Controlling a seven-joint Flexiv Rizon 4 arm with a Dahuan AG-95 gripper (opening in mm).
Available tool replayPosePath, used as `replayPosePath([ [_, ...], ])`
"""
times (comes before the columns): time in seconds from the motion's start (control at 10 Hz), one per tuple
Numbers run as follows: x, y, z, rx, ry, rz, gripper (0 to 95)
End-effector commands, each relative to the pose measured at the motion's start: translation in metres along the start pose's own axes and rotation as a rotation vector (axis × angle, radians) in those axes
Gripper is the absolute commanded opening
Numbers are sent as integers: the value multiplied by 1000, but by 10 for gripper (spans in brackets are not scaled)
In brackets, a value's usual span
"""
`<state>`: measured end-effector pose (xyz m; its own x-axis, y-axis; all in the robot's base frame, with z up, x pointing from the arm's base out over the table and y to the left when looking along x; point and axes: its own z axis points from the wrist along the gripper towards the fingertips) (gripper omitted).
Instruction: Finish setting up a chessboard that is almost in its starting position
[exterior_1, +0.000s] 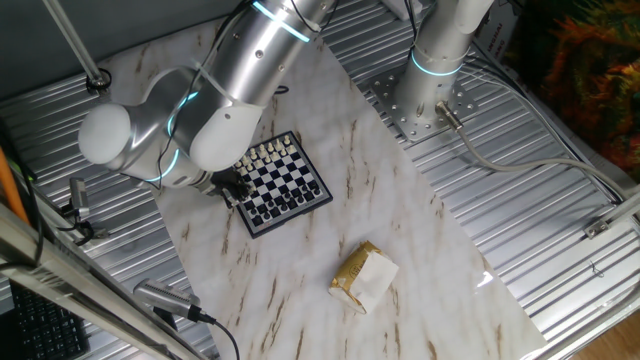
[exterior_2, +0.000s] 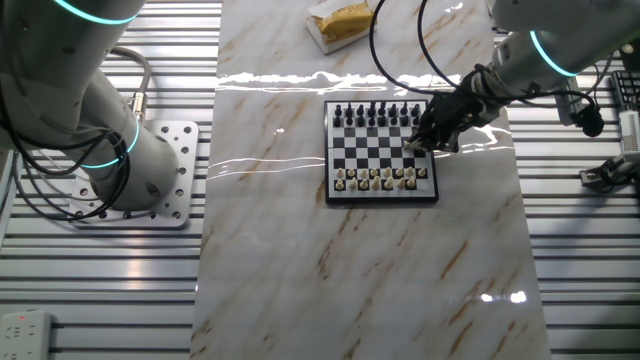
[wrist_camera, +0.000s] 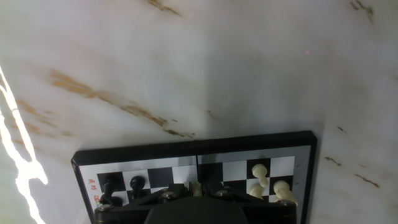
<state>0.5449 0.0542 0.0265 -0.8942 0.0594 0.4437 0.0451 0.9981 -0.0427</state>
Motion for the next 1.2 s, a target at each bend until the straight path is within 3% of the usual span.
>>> replayPosePath([
  [0.1,0,0,0,1,-1,2,0],
  [0.7,2,-2,-9,4,-3,-15,0],
  [0.9,3,-4,-14,10,-20,-37,0],
  [1.2,9,-13,-33,16,-48,-87,0],
])
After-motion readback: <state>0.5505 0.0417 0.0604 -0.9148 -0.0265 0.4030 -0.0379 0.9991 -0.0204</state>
